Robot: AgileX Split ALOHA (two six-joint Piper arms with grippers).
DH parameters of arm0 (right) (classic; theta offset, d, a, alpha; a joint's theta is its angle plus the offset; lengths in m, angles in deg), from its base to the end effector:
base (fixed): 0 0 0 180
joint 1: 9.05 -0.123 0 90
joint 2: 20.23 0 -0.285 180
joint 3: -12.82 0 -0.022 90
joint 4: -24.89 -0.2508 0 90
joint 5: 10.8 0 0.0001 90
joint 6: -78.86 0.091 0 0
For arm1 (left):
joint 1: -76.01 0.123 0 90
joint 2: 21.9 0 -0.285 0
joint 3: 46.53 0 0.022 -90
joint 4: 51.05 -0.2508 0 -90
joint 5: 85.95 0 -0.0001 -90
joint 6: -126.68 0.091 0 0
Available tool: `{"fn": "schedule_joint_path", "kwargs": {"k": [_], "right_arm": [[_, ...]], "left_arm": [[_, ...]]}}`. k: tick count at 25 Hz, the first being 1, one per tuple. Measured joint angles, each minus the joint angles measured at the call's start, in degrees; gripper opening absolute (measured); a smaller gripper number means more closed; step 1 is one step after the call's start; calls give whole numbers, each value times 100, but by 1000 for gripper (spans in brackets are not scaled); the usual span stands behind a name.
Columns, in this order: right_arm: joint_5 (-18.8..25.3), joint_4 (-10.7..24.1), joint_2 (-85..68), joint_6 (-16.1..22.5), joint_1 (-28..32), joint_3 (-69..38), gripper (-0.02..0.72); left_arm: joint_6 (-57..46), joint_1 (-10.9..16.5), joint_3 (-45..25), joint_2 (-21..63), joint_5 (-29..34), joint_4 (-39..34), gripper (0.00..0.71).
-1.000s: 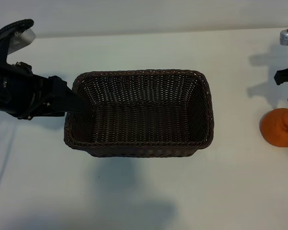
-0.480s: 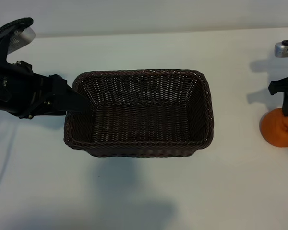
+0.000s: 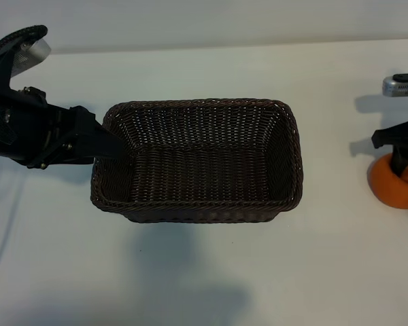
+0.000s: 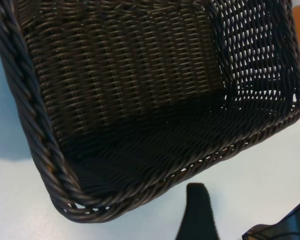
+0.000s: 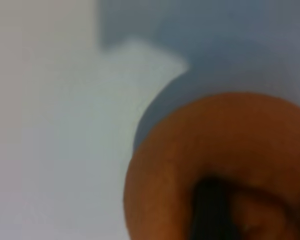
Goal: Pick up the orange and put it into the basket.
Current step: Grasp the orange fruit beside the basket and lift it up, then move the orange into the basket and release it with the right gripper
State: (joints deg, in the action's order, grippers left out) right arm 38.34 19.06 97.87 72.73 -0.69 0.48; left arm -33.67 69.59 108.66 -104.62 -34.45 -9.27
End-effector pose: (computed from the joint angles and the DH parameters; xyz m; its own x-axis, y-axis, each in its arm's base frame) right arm 0.3376 -0.0425 0.1377 -0.9943 0.1055 -0.0130 0.1042 0.9916 0.0764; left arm 0.2407 -0.0749 0.2834 -0.9120 -0.0381 -0.4085 0.2024 0.8243 -0.5287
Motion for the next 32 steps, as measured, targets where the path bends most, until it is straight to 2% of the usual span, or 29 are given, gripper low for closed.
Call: {"fn": "schedule_joint_path", "kwargs": {"k": [2,3,6,7,8,18,24,32], "right_arm": [[-82,-13,0,0,0,-46,405],[-83,-16,0,0,0,-46,365],[35,-56,-29,-8,0,6,162],[109,-72,-54,-25,0,57,113],[248,-83,-79,-41,0,112,96],[1868,-133,-1008,-45,0,1101,95],[2108,-474,-1876,-93,0,1216,95],[2154,-610,-2512,-107,0,1216,95]], "left_arm": [[0,0,0,0,0,0,570],[0,0,0,0,0,0,570],[0,0,0,0,10,0,570],[0,0,0,0,10,0,570],[0,0,0,0,10,0,570],[50,0,0,0,16,0,570],[94,0,0,0,26,0,570],[94,0,0,0,86,0,570]]}}
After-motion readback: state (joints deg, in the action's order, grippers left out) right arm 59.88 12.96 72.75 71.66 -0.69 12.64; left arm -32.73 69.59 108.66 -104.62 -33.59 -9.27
